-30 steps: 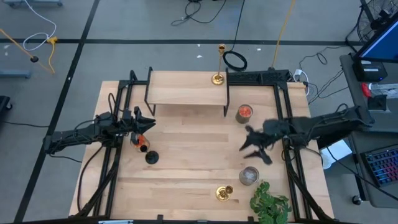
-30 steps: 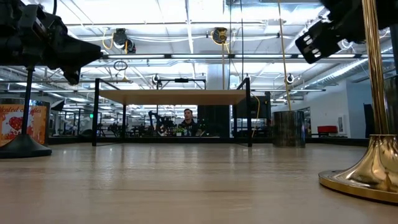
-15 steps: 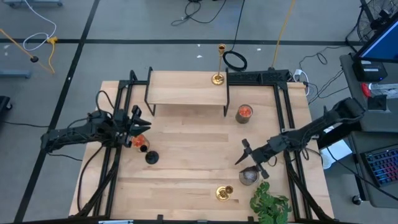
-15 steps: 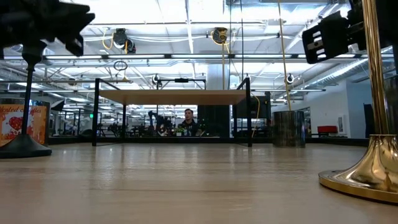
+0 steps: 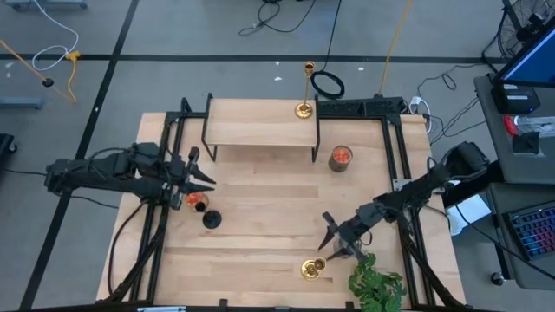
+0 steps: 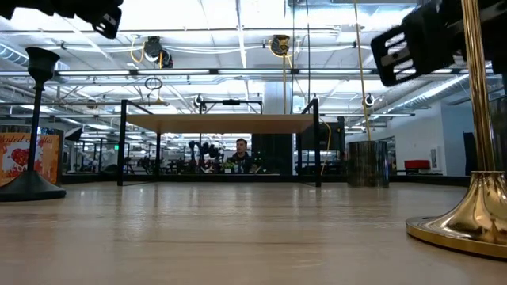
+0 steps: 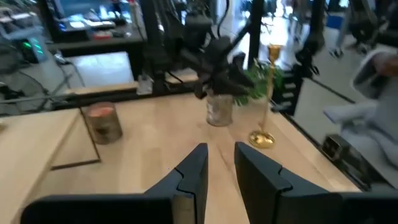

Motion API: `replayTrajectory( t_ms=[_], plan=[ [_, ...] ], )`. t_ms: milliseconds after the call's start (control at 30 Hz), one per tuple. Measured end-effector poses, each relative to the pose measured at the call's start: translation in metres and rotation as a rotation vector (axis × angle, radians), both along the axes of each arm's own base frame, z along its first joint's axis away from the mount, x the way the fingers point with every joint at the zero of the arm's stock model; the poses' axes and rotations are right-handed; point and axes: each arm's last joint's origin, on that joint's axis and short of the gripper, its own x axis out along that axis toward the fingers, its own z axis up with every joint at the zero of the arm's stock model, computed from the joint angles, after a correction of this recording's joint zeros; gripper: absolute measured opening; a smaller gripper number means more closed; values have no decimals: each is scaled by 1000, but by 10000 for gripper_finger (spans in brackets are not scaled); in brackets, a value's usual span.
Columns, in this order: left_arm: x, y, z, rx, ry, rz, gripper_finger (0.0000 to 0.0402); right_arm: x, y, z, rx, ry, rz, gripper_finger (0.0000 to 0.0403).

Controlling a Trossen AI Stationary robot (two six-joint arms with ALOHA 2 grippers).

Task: Pick & Place candle stick holders
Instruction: Put the gold candle holder on the shelf

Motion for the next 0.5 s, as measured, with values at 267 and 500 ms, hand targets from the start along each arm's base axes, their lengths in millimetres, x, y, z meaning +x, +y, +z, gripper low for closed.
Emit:
replayTrajectory(
  t_ms=[267,500],
  plan=[
    [8,-7,-2,24,14,16,85,27,19,2,-17,-8,16,169],
    [7,-13,-2,11,18,-16,85,35,27,3,-50,-43,38,135]
  ],
)
